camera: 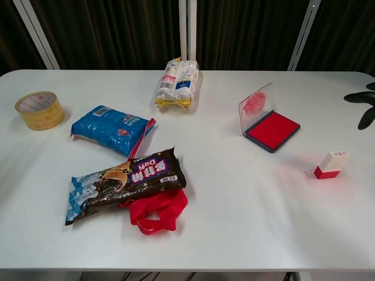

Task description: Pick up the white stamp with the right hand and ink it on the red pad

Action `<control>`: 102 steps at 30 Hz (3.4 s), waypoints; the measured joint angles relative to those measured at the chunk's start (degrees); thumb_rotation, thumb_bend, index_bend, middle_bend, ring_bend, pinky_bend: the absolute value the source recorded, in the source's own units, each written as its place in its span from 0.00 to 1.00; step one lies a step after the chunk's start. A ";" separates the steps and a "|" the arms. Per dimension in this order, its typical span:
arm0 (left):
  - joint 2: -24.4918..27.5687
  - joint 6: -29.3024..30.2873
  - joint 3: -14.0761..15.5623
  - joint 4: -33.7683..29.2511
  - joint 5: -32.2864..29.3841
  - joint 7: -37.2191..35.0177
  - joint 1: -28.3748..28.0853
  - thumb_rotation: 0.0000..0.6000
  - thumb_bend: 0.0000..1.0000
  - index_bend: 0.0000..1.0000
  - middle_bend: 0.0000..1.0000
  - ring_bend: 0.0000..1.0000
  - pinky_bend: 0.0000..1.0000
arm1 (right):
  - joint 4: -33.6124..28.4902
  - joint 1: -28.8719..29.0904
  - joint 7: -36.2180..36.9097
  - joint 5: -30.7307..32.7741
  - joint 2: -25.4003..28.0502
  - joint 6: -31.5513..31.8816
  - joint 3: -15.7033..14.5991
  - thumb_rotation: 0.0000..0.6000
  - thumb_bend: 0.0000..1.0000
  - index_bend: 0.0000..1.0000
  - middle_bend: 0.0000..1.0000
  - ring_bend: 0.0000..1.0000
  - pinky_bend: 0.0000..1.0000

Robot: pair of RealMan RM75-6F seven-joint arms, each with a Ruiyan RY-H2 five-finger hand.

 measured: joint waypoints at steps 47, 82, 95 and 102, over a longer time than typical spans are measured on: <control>0.20 -1.24 0.15 2.23 -1.45 -2.66 0.08 0.71 0.00 0.11 0.15 0.15 0.26 | -0.43 7.07 -19.51 20.23 -9.57 -20.04 6.61 1.00 0.22 0.47 0.45 0.77 0.98; 0.25 -1.51 0.19 2.82 -1.54 -3.39 -0.02 0.71 0.00 0.11 0.15 0.15 0.26 | -1.23 7.83 -20.27 20.79 -9.42 -18.17 7.83 1.00 0.31 0.64 0.58 0.78 0.98; 0.46 -1.55 0.06 2.32 -1.81 -3.10 -0.01 0.71 0.00 0.11 0.15 0.15 0.26 | -7.94 18.80 -25.36 32.32 -5.28 -31.55 15.99 1.00 0.32 0.65 0.59 0.78 0.98; 0.87 -2.15 -0.17 2.05 -1.92 -2.96 -0.50 0.70 0.00 0.11 0.15 0.15 0.26 | -3.17 28.01 -32.98 44.58 -8.60 -39.10 17.72 1.00 0.32 0.65 0.59 0.78 0.98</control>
